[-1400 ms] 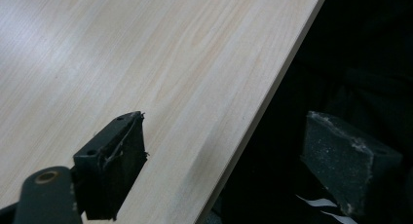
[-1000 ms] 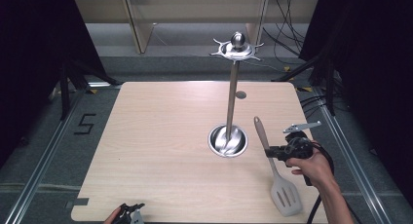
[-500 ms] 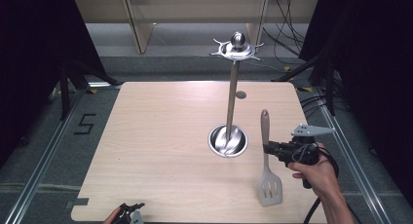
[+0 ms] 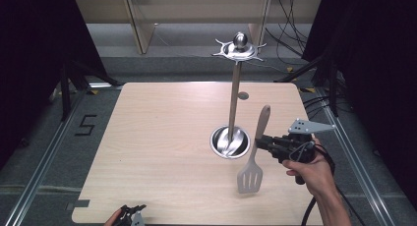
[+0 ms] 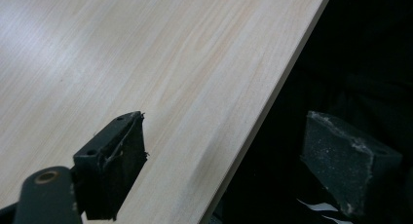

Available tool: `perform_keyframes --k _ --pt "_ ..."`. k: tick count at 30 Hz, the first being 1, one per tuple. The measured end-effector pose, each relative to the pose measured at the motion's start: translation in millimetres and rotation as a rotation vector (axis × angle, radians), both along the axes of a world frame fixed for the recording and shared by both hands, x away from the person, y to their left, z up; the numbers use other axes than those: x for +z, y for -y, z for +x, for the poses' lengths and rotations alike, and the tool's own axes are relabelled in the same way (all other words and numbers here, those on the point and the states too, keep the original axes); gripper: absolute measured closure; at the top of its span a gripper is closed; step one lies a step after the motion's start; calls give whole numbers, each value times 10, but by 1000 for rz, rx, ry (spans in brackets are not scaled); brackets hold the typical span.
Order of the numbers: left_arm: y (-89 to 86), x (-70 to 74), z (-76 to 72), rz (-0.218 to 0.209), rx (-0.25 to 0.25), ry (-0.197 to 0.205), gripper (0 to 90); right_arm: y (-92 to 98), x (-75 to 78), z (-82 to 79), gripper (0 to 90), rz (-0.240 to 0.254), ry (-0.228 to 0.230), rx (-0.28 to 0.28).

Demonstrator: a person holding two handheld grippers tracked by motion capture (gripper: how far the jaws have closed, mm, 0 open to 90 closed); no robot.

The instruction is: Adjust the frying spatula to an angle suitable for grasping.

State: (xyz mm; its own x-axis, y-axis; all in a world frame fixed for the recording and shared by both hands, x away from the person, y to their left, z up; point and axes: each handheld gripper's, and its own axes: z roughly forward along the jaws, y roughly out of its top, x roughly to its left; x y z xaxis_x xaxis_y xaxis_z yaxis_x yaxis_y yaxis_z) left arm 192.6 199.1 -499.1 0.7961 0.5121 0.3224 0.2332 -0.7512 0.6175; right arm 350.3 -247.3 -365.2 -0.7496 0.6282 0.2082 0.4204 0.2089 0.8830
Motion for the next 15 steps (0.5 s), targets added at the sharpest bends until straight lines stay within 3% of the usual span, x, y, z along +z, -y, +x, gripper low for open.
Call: perform_keyframes --k 1,2,3,5,7,8,9,15 --pt "-1 1 1 0 0 -1 153 -3 10 13 764 -15 18 9" --pt "2 -7 7 -12 -12 -20 153 -22 20 -5 764 -14 -8 12" --pt "1 -5 7 -11 -12 -19 153 -19 31 9 764 -34 20 17" --pt "0 -2 2 0 3 1 153 -45 51 9 764 -19 20 23" --pt "3 -7 8 -5 -8 -11 153 -55 71 0 765 -17 10 18" --pt "1 1 1 1 -1 0 153 -77 110 15 764 -5 34 42" --pt "0 -1 3 -1 0 -2 153 -94 132 -4 765 -16 19 23" --pt "3 -9 9 -3 -6 -8 153 -174 264 13 764 -42 50 24"
